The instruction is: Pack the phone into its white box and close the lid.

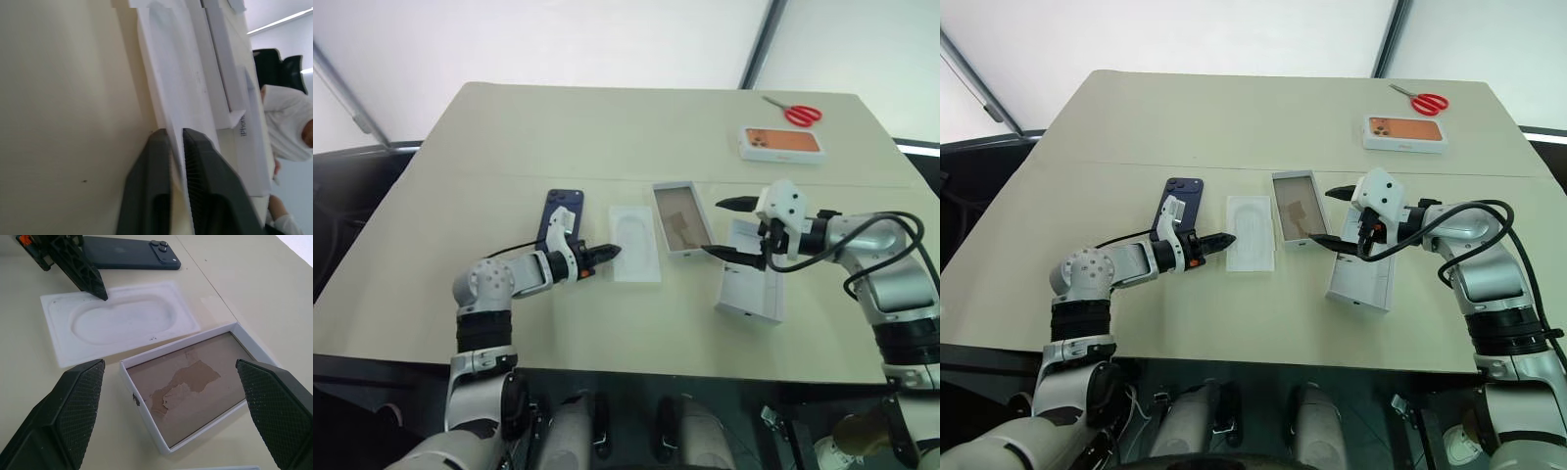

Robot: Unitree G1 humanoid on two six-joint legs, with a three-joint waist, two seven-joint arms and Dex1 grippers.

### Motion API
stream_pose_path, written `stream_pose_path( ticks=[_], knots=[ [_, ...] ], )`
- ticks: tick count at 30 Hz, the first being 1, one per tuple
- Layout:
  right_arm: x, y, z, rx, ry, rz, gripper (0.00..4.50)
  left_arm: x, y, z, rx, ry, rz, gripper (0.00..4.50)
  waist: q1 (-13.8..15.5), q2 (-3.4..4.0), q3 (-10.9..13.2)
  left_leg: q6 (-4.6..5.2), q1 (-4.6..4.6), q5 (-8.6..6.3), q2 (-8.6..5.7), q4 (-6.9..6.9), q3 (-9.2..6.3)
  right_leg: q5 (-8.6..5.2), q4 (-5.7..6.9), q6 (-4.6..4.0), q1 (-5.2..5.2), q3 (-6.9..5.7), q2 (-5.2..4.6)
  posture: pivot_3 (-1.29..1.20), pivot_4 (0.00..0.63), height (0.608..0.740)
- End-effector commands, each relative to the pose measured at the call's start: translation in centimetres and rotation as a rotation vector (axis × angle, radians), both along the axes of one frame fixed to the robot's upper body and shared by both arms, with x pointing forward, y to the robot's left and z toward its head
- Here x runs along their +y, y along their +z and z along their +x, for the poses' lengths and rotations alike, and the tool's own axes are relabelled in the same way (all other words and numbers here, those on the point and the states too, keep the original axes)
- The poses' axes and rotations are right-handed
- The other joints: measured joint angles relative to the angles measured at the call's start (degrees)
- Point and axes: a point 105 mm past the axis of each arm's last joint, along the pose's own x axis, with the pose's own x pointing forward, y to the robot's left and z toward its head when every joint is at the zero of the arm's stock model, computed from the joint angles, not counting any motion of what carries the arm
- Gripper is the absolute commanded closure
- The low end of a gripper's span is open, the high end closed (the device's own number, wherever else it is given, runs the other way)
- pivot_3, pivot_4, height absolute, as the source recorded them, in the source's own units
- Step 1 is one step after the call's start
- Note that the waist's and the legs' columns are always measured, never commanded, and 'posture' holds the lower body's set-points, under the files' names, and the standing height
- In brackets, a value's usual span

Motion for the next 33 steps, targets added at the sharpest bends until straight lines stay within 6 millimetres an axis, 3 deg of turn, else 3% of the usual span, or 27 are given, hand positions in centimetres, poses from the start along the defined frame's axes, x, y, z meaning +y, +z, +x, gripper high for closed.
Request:
stream_pose_path(
  ticks=[1, 6, 11, 14, 20, 23, 26, 30, 33],
  knots=[
    [0.4, 1.2, 0.0, -0.06, 0.012, 0.0, 0.0, 0.7, -0.3, 0.2, -0.003, 0.026, 0.043, 4.45, -0.1, 0.0, 0.0, 0.0, 0.0, 0.0, 0.0, 0.0, 0.0, 0.0, 0.0, 0.0, 0.0, 0.0, 0.0, 0.0, 0.15, 0.738],
    [0.5, 0.3, 0.0, -0.031, 0.012, 0.004, 0.0, 1.6, 1.3, 0.5, -0.044, 0.064, -0.008, 4.45, -0.2, -0.01, 0.0, -0.01, 0.01, 0.0, 0.02, 0.0, 0.0, 0.0, 0.0, 0.0, 0.0, 0.0, -0.01, 0.0, 0.15, 0.738],
    [2.6, -0.7, -0.1, 0.032, 0.062, 0.044, 0.0, 2.7, 3.0, 0.6, -0.079, 0.107, -0.067, 4.45, -0.4, -0.01, 0.0, -0.03, 0.0, 0.01, 0.05, -0.01, -0.02, 0.0, 0.01, -0.01, -0.01, 0.01, -0.03, 0.0, 0.15, 0.738],
    [3.6, -2.3, 0.3, 0.053, 0.088, -0.017, 0.0, 3.0, 3.2, 0.6, -0.086, 0.121, -0.061, 4.45, -0.4, -0.01, 0.0, -0.03, 0.0, 0.01, 0.04, -0.01, -0.02, 0.0, 0.02, -0.01, -0.01, 0.01, -0.02, 0.0, 0.15, 0.738],
    [3.1, -4.0, 2.4, 0.117, 0.043, -0.051, 0.0, 3.3, 3.8, 0.7, -0.106, 0.144, -0.067, 4.45, -0.1, -0.02, 0.0, -0.03, -0.02, 0.01, -0.01, 0.0, -0.01, 0.0, 0.02, 0.0, -0.01, 0.0, 0.01, 0.0, 0.15, 0.738],
    [2.5, -5.4, 2.5, 0.18, 0.073, -0.127, 0.87, 3.4, 4.2, 0.6, -0.125, 0.153, -0.055, 4.5, -0.3, -0.03, 0.0, -0.03, -0.02, 0.01, -0.02, 0.0, -0.01, 0.0, 0.02, 0.0, -0.01, -0.01, 0.01, 0.0, 0.15, 0.738],
    [2.6, -6.5, 2.5, 0.189, 0.114, -0.183, 2.42, 3.4, 4.4, 0.5, -0.132, 0.155, -0.06, 4.5, -0.5, -0.03, 0.0, -0.04, -0.01, 0.02, 0.0, -0.01, -0.01, 0.0, 0.03, 0.0, -0.01, -0.01, 0.02, 0.0, 0.15, 0.738],
    [3.2, -6.3, 2.7, 0.199, 0.134, -0.163, 4.48, 3.6, 4.9, 0.4, -0.149, 0.169, -0.057, 4.5, -0.7, -0.03, 0.0, -0.04, -0.01, 0.03, 0.0, -0.01, -0.01, 0.0, 0.03, 0.0, -0.01, 0.0, 0.02, 0.0, 0.15, 0.738],
    [4.4, -5.6, 2.2, 0.187, 0.18, -0.131, 4.48, 3.8, 5.9, 0.8, -0.17, 0.191, -0.047, 4.5, -0.9, -0.03, 0.0, -0.06, -0.01, 0.04, 0.01, -0.01, -0.01, 0.0, 0.04, 0.0, -0.01, -0.01, 0.03, 0.0, 0.15, 0.738]
  ],
)
